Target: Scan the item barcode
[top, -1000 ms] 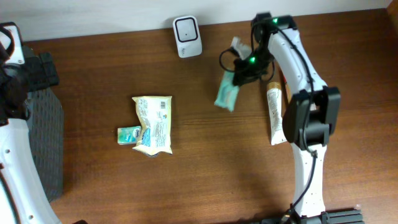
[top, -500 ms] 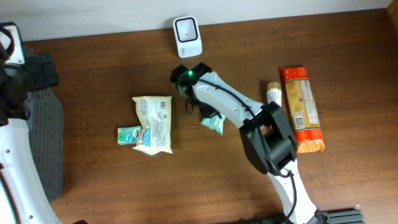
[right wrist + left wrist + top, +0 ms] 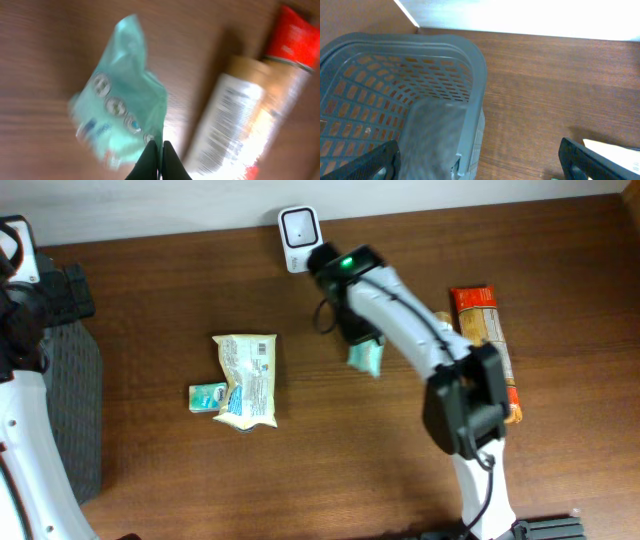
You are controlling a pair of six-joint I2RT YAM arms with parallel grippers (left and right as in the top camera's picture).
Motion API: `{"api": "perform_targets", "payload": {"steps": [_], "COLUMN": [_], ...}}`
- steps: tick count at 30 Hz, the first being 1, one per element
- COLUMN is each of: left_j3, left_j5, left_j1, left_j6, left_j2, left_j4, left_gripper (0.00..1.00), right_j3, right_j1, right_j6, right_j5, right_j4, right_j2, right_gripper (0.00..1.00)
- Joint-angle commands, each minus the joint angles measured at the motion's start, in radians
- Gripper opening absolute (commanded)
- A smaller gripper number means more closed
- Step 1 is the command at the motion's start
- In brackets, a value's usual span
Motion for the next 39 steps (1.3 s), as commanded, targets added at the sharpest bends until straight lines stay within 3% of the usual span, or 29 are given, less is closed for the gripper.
{"api": "perform_targets", "payload": {"steps": [1,8,14,16,17,18,19,20,21,22,23,24,27,34,39], "left_j3": [0.005,0.005,0.005,0.005,0.005,0.005,0.005,0.005,0.005,0.005,0.005,0.005,0.005,0.005,0.005], "left_j5": [0.0,0.0,0.0,0.0,0.0,0.0,0.0,0.0,0.0,0.0,0.0,0.0,0.0,0.0,0.0], "left_j1": [0.004,0.004,0.004,0.004,0.004,0.004,0.004,0.004,0.004,0.004,0.004,0.004,0.004,0.004,0.004], "left_j6": [0.016,0.016,0.016,0.016,0.016,0.016,0.016,0.016,0.016,0.016,0.016,0.016,0.016,0.016,0.016], "left_j2": [-0.004,-0.004,-0.004,-0.004,-0.004,-0.004,-0.004,-0.004,-0.004,-0.004,-0.004,-0.004,-0.004,-0.004,-0.004], "left_j4": [0.002,0.002,0.002,0.002,0.002,0.002,0.002,0.002,0.002,0.002,0.002,0.002,0.002,0.002,0.002], "left_gripper": [0.99,0.99,0.99,0.99,0.99,0.99,0.99,0.99,0.99,0.99,0.99,0.99,0.99,0.99,0.99], "right_j3": [0.019,-0.056,-0.109,-0.085,-0.063,-0.03,-0.014,-0.013,-0.013,-0.013,-0.013,-0.013,-0.013,-0.014,-0.013], "right_j1": [-0.072,-0.09,-0.015,-0.047,-0.073,-0.117,-0.153,-0.187,-0.212,-0.254,-0.284,-0.297,-0.303,-0.268,-0.196], "right_j6": [0.032,0.099,0.103,0.102,0.099,0.071,0.046,0.013,-0.016,-0.053,-0.072,-0.078,-0.078,-0.078,-0.278], "right_j5": [0.154,0.179,0.087,0.022,-0.015,-0.089,-0.155,-0.227,-0.292,-0.389,-0.462,-0.488,-0.504,-0.516,-0.523], "right_j4": [-0.082,-0.066,0.046,0.076,0.089,0.112,0.143,0.184,0.215,0.25,0.268,0.272,0.267,0.247,0.166], "right_j2": [-0.066,0.007,0.029,0.029,0.029,0.029,0.029,0.029,0.029,0.04,0.053,0.067,0.111,0.248,0.253], "right_gripper": [0.04,0.04,0.04,0.11,0.19,0.38,0.47,0.49,0.48,0.38,0.21,0.13,0.04,0.08,0.15]}}
